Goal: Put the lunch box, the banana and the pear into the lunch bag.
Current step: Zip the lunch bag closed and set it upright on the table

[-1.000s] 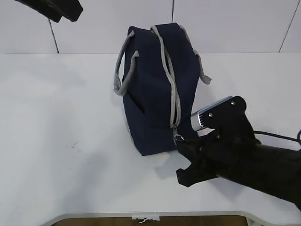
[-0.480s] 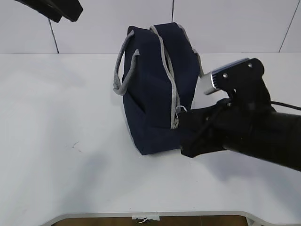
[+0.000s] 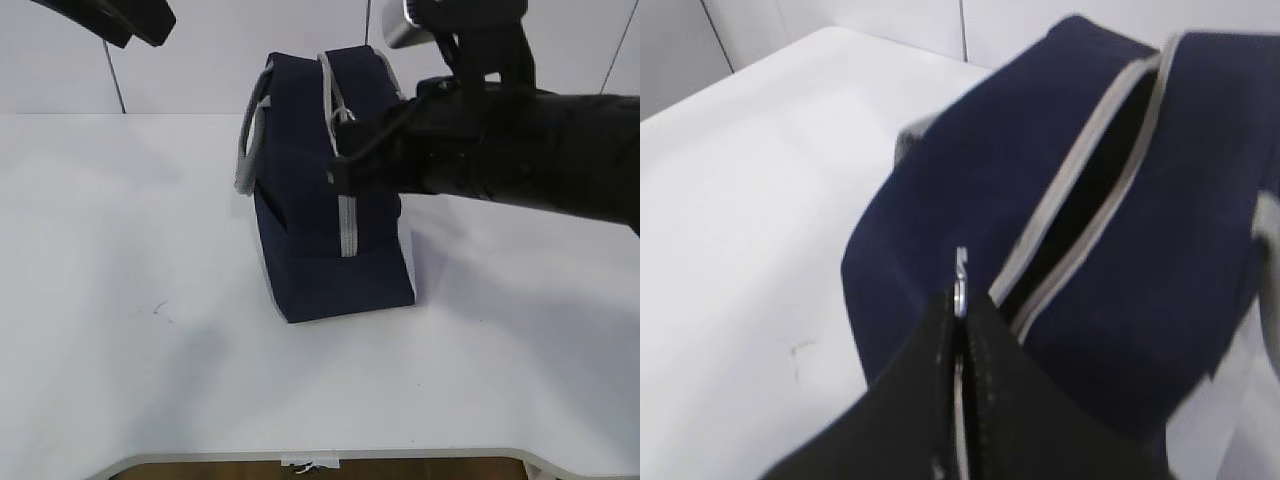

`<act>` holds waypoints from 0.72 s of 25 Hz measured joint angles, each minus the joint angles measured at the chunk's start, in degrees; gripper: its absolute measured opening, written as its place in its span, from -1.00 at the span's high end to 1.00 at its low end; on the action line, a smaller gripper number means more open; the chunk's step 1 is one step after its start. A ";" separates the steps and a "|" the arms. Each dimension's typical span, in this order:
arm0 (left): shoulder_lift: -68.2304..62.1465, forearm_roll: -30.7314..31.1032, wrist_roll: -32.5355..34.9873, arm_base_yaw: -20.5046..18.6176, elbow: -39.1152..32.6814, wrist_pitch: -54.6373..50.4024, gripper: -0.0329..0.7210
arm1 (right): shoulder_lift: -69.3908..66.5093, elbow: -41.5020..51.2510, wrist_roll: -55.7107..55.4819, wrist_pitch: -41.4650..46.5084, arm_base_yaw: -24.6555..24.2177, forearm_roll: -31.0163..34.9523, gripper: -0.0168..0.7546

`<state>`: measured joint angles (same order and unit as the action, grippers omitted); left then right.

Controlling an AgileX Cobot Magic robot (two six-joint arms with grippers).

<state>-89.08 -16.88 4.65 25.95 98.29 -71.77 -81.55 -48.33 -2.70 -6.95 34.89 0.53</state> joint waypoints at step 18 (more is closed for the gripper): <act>0.10 2.74 0.00 0.00 -10.88 0.00 0.10 | -13.16 -23.04 0.00 9.80 0.00 6.10 0.95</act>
<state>-88.98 -14.14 4.65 25.95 87.41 -71.77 -94.71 -71.37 -2.70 2.85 34.89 6.64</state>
